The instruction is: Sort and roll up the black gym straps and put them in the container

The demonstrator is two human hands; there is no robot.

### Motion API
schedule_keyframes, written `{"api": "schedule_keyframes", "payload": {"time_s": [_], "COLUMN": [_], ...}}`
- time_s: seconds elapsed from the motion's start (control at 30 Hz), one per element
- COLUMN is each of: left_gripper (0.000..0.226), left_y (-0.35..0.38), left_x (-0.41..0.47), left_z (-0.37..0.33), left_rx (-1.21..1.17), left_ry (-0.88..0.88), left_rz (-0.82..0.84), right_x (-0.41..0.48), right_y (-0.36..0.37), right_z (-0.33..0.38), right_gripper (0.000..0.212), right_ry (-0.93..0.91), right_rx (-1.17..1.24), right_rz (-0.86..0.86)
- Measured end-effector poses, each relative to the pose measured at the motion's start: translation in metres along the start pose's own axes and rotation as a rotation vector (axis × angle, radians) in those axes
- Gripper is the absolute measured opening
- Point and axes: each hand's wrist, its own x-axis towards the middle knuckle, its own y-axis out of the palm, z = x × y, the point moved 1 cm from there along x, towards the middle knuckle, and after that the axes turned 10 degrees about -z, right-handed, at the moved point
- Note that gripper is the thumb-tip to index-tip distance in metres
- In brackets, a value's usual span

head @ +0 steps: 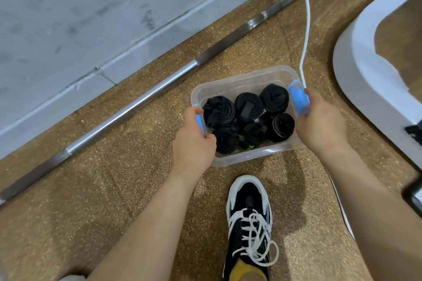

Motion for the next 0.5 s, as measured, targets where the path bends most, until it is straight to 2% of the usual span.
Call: {"api": "schedule_keyframes", "payload": {"time_s": [0.17, 0.33, 0.4, 0.5], "left_gripper": [0.054, 0.064, 0.065, 0.064], "left_y": [-0.02, -0.054, -0.063, -0.084], "left_x": [-0.003, -0.003, -0.009, -0.014], "left_z": [0.027, 0.061, 0.074, 0.084], "left_rx": [0.018, 0.132, 0.186, 0.203], "left_ry": [-0.02, -0.095, -0.049, -0.016], "left_rz": [-0.1, -0.139, -0.095, -0.01], "right_x": [-0.011, -0.023, -0.027, -0.033], "right_y": [0.018, 0.039, 0.041, 0.034], "right_z": [0.023, 0.07, 0.09, 0.125], "right_gripper": [0.055, 0.05, 0.048, 0.04], "right_ry": [-0.073, -0.145, -0.184, -0.266], "right_rx": [0.107, 0.174, 0.067, -0.217], "right_rz": [-0.043, 0.024, 0.087, 0.188]}}
